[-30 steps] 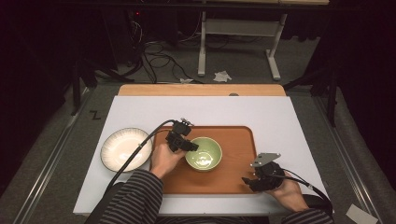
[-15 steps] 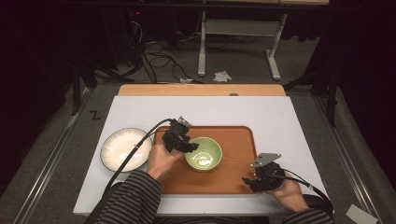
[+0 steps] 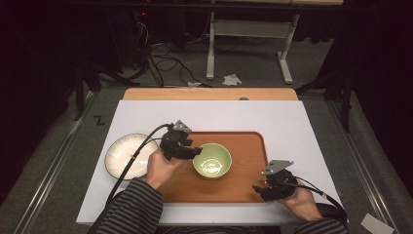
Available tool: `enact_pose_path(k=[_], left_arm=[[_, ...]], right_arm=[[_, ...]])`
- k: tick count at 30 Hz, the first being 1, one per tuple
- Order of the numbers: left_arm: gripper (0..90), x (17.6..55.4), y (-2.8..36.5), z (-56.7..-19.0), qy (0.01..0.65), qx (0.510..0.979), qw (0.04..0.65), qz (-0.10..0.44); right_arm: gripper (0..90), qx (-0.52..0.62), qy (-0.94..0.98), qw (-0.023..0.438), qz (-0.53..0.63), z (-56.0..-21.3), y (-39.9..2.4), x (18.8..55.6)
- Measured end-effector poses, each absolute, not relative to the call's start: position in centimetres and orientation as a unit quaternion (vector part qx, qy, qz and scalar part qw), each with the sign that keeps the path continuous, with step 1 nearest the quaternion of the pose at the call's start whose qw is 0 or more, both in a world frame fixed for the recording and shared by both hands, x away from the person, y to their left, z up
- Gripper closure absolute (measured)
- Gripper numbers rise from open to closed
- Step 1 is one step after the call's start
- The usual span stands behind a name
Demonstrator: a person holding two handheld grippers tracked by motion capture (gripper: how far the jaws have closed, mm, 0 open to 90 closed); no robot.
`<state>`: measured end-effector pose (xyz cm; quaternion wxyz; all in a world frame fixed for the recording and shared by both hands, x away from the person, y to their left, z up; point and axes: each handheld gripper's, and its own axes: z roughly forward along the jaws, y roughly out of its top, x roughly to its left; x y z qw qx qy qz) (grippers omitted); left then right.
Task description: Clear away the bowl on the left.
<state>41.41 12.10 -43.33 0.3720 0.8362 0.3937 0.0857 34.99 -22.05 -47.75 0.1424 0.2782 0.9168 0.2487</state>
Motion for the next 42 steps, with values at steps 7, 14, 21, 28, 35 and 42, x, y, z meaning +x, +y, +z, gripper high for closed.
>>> enact_pose_path(k=[7, 14, 21, 28, 35, 42], left_arm=[[47.8, 40.6, 12.5, -43.2, 0.394, 0.831, 0.38, 0.095], [47.5, 39.7, 13.5, -43.2, 0.396, 0.829, 0.382, 0.1], [47.2, 39.0, 14.3, -43.3, 0.398, 0.829, 0.379, 0.105], [47.2, 38.4, 14.7, -43.5, 0.398, 0.83, 0.375, 0.106], [46.9, 38.1, 15.0, -43.7, 0.4, 0.832, 0.369, 0.104], [46.3, 37.8, 15.3, -44.0, 0.403, 0.834, 0.364, 0.098]], right_arm=[[34.7, 0.278, 0.917, 0.143, 0.249, -47.7, -22.0, 35.0], [34.7, 0.279, 0.916, 0.143, 0.249, -47.8, -22.0, 35.0], [34.7, 0.281, 0.916, 0.142, 0.248, -47.8, -22.0, 35.0], [34.7, 0.28, 0.916, 0.144, 0.249, -47.8, -22.0, 35.0], [34.7, 0.28, 0.916, 0.144, 0.248, -47.8, -22.0, 35.0], [34.7, 0.281, 0.916, 0.143, 0.249, -47.8, -22.0, 35.0]])
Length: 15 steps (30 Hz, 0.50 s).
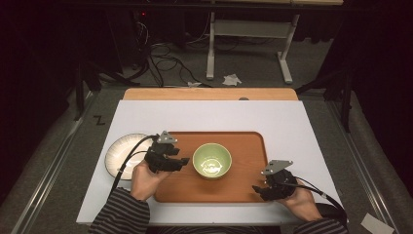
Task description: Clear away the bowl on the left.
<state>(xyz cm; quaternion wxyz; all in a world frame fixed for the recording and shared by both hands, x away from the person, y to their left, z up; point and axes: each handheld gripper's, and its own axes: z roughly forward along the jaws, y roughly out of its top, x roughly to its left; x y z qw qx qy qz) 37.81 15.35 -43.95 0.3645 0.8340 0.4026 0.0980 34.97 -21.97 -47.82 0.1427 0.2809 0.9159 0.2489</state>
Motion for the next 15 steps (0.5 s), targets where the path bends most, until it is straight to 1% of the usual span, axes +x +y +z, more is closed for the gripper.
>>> enact_pose_path(k=[15], left_arm=[[45.8, 37.02, 15.1, -44.3, 0.397, 0.839, 0.358, 0.095]], right_arm=[[34.7, 0.281, 0.917, 0.142, 0.246, -47.84, -21.94, 34.93]])
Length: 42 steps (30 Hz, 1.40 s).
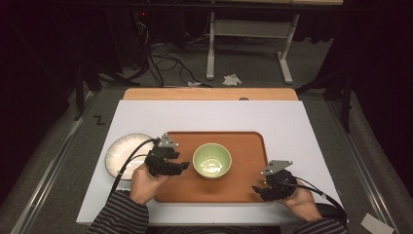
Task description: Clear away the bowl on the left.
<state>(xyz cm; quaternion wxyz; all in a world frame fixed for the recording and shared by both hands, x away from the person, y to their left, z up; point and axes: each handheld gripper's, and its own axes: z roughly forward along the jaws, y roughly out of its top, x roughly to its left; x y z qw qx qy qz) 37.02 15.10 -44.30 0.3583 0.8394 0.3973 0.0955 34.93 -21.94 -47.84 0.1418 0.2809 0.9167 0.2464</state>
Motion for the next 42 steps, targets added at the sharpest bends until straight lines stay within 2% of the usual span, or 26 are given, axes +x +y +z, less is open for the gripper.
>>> enact_pose_path(k=[42], left_arm=[[44.5, 36.7, 13.8, -45.5, 0.378, 0.864, 0.325, 0.073]], right_arm=[[34.7, 0.281, 0.917, 0.141, 0.244, -47.9, -21.9, 34.9]])
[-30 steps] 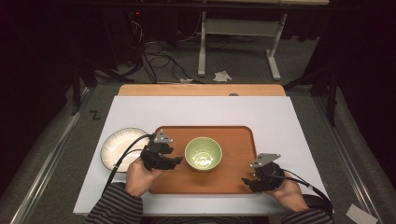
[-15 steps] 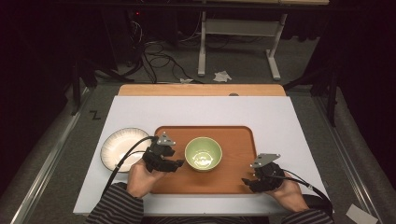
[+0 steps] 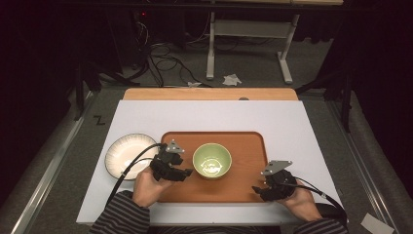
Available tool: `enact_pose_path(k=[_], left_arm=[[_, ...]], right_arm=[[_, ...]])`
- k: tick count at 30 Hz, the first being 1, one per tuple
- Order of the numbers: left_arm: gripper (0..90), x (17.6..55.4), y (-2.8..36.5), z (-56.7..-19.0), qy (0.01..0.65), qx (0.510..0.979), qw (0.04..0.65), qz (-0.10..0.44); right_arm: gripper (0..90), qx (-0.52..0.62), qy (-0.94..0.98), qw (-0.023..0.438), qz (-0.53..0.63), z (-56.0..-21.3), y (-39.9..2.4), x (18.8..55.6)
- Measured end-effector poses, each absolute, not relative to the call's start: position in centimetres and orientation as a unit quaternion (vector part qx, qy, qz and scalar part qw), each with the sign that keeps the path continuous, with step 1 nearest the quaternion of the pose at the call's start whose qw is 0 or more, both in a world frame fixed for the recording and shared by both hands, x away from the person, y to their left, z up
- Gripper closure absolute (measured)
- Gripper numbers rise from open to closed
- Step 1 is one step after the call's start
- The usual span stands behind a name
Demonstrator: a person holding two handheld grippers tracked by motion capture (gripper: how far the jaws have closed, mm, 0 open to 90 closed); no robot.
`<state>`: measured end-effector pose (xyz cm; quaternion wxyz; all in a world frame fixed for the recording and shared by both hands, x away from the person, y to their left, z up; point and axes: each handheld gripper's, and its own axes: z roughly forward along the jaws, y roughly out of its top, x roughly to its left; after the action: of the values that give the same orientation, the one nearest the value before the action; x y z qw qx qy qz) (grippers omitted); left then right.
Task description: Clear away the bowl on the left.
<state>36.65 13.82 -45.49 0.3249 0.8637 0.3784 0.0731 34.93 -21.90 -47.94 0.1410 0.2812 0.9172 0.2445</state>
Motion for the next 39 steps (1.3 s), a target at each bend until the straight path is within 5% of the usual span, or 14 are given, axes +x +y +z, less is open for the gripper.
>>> enact_pose_path(k=[39], left_arm=[[43.5, 36.7, 13.1, -46.5, 0.375, 0.877, 0.296, 0.047]], right_arm=[[34.5, 0.277, 0.92, 0.139, 0.242, -48.0, -21.9, 35.0]])
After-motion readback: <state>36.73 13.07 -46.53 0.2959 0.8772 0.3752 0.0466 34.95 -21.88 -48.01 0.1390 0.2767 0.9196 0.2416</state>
